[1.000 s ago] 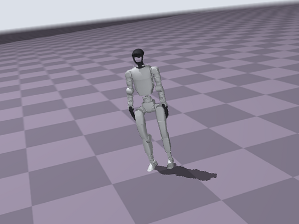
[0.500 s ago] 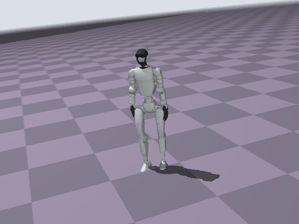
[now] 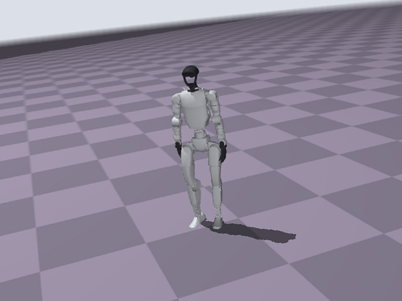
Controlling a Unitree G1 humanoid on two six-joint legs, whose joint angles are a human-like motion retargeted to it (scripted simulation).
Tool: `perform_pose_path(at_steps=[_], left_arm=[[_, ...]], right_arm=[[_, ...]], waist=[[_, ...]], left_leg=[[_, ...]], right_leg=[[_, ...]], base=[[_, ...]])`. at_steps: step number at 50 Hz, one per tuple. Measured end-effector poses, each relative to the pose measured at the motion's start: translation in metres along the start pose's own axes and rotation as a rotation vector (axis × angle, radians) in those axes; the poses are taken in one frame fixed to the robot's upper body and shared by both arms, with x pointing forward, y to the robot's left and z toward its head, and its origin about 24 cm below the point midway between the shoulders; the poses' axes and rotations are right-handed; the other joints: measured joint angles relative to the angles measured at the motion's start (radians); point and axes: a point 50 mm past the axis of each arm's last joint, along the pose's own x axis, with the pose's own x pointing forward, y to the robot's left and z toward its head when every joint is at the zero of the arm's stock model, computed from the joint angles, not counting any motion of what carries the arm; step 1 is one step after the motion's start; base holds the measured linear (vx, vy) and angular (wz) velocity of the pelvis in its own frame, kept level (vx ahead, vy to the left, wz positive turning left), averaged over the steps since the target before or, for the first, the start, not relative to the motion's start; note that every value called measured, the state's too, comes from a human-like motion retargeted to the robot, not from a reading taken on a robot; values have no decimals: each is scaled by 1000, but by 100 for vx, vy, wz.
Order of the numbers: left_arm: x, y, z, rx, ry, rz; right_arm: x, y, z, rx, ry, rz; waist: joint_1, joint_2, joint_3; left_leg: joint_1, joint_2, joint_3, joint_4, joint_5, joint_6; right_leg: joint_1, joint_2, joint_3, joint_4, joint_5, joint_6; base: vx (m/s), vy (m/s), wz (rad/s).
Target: In place motions
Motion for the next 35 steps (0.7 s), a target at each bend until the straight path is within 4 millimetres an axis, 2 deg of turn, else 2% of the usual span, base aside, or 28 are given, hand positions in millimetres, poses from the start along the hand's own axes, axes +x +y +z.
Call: perform_pose_path(at_steps=[2, 5, 8, 11, 13, 15, 18, 20, 23, 25, 26, 28, 31, 33, 35], left_arm=[[-1, 7, -19, 15, 33, 14], [-8, 18, -71, 55, 235, 34], [-22, 25, -127, 75, 416, 34], [-43, 26, -181, 38, 573, 31], [-59, 22, -213, -18, 668, 23], [-71, 16, -236, -97, 738, 7], [-76, 4, -247, -222, 759, -13], [-72, -3, -242, -292, 743, -11], [-55, -4, -214, -326, 669, 14], [-40, -1, -183, -304, 590, 24], [-32, 2, -160, -275, 541, 23], [-19, 9, -110, -199, 433, 8], [-8, 13, -18, -52, 211, -44], [-9, 6, 48, 34, 19, -81], [-20, -5, 111, 95, -185, -116]], right_arm=[[-9, -8, 37, -65, -86, -37], [-35, -12, 109, -189, -280, -62], [-71, 4, 180, -304, -535, -52], [-111, 25, 232, -397, -781, -36], [-136, 36, 254, -451, -911, -27], [-156, 44, 268, -506, -1003, -41], [-174, 44, 278, -602, -1079, -132], [-174, 41, 277, -659, -1072, -210], [-147, 30, 258, -702, -948, -278], [-118, 22, 234, -694, -830, -260], [-102, 17, 217, -663, -763, -232], [-67, 11, 176, -574, -620, -160], [-21, 12, 97, -345, -394, -37], [-2, 17, 41, -150, -238, 25], [9, 24, -13, 38, -89, 65]], waist=[[-16, 9, -3], [-70, 25, 0], [-85, 32, 18], [-77, 32, 21], [-68, 33, 13], [-67, 32, 6], [-80, 27, 7], [-88, 23, 5], [-85, 16, -7], [-74, 11, -16], [-64, 8, -17], [-44, 2, -18], [-18, -13, -14], [-1, -23, -9], [14, -32, -6]], left_leg=[[1, 2, -9, -2, 3, -2], [4, 11, -13, -3, 3, -9], [16, 19, 2, -1, -4, -16], [25, 26, 14, -2, -12, -22], [25, 32, 21, -3, -18, -26], [21, 36, 18, -2, -20, -30], [17, 40, 12, -2, -20, -37], [15, 43, 10, -2, -19, -40], [9, 45, 5, -2, -18, -44], [6, 45, 0, -1, -18, -46], [5, 45, -3, 0, -17, -47], [4, 43, -8, 1, -16, -48], [6, 36, -19, 4, -16, -49], [6, 32, -27, 6, -17, -49], [3, 29, -33, 9, -19, -49]], right_leg=[[5, 8, 9, 0, -2, -7], [4, 15, 9, 3, 2, -14], [10, 23, 25, 1, 10, -17], [8, 32, 43, 1, 15, -23], [2, 38, 56, 4, 16, -26], [-4, 43, 62, 6, 17, -29], [-2, 47, 56, 4, 19, -34], [0, 50, 53, 2, 21, -35], [2, 51, 47, -1, 22, -36], [5, 50, 37, -3, 23, -37], [7, 48, 30, -3, 22, -37], [16, 44, 15, -5, 22, -38], [32, 37, -10, -9, 21, -40], [40, 32, -21, -11, 21, -41], [42, 28, -26, -10, 20, -40]], base=[[-13, 3, 39], [-12, 4, 19], [-13, 0, -18], [-3, -5, -21], [2, -6, -9], [-2, -7, 12], [-6, -7, 28], [-2, -6, 21], [3, -6, 18], [7, -5, 21], [7, -4, 23], [6, -2, 24], [4, -2, 25], [1, -1, 10], [0, -3, 1]])
